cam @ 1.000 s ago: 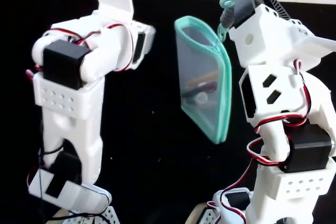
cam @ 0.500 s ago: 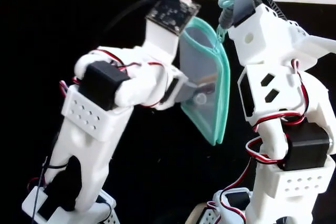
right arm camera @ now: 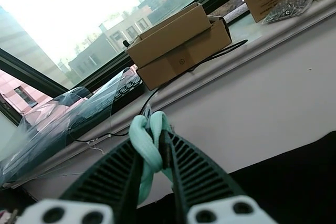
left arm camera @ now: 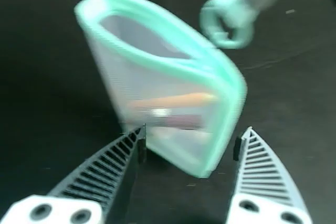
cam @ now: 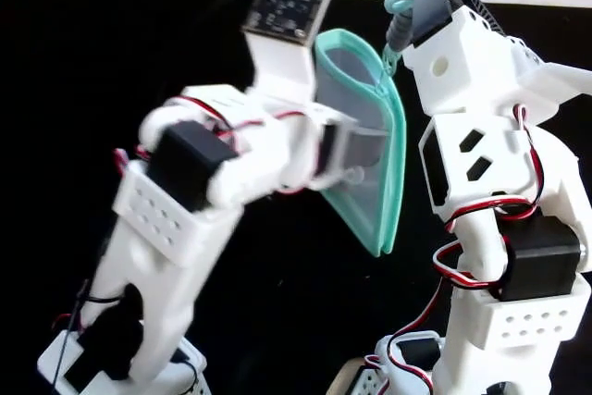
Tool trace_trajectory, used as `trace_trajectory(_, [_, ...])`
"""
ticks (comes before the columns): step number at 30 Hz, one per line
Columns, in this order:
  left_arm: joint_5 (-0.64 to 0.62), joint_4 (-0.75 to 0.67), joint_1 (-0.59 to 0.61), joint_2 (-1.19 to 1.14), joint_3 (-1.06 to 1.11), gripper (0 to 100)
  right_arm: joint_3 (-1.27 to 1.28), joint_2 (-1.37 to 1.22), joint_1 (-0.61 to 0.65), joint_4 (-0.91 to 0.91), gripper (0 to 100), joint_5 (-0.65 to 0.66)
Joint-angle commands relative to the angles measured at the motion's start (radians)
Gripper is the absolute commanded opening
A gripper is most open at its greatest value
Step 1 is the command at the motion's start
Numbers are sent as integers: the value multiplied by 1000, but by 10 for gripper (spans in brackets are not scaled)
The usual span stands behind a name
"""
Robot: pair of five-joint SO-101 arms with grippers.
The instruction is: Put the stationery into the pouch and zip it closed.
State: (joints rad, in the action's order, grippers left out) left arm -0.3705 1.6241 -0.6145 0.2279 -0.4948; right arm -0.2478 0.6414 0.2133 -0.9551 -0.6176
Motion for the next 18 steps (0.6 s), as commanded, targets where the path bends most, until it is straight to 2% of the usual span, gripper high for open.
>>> trace_trajectory(1, [-110, -66, -71, 22, -7, 288, -5, 4, -7, 4, 5, -11])
trace_trajectory(8, [-212, -143, -81, 19, -1, 284, -4, 4, -8, 4, 5, -11])
trace_trajectory(18, [-218, -192, -15, -166, -10, 284, -4, 4, -10, 4, 5, -9])
